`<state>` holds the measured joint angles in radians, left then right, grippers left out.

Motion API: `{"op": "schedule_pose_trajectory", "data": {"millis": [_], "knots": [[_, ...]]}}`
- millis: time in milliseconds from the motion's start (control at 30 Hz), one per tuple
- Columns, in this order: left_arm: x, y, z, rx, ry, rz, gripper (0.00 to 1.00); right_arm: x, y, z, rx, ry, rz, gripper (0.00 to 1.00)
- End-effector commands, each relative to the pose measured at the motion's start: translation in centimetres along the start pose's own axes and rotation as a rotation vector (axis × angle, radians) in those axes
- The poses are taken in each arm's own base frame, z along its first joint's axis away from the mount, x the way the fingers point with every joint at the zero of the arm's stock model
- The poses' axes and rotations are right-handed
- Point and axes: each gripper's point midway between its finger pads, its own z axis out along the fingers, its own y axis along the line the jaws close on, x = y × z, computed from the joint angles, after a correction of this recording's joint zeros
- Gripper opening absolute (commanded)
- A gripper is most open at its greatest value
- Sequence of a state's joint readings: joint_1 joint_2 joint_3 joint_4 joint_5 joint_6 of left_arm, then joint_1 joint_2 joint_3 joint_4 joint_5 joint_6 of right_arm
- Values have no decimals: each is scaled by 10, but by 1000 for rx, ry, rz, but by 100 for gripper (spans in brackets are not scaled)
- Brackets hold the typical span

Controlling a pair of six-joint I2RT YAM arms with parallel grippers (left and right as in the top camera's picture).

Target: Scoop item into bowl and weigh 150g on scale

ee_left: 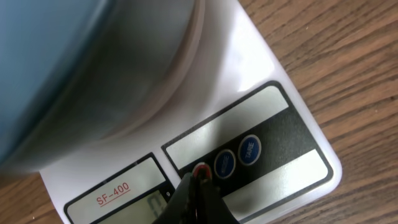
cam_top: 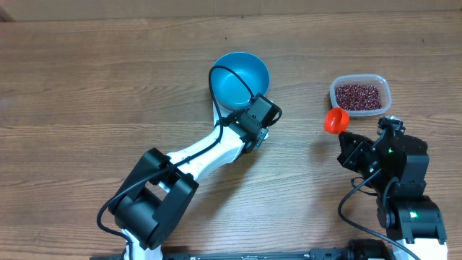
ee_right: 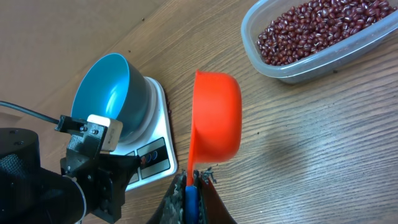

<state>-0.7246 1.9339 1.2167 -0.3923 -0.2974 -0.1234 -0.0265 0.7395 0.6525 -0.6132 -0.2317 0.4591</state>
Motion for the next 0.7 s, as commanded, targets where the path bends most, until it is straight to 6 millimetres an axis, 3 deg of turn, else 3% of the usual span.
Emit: {"op": "schedule_pose_trajectory", "data": {"millis": [0, 667], "knots": [[6, 5, 4, -22, 18, 5, 4, -14, 7, -7, -11, -44, -15, 4], [2, 5, 4, -20, 4, -23, 4, -13, 7, -7, -11, -43, -15, 4]]}}
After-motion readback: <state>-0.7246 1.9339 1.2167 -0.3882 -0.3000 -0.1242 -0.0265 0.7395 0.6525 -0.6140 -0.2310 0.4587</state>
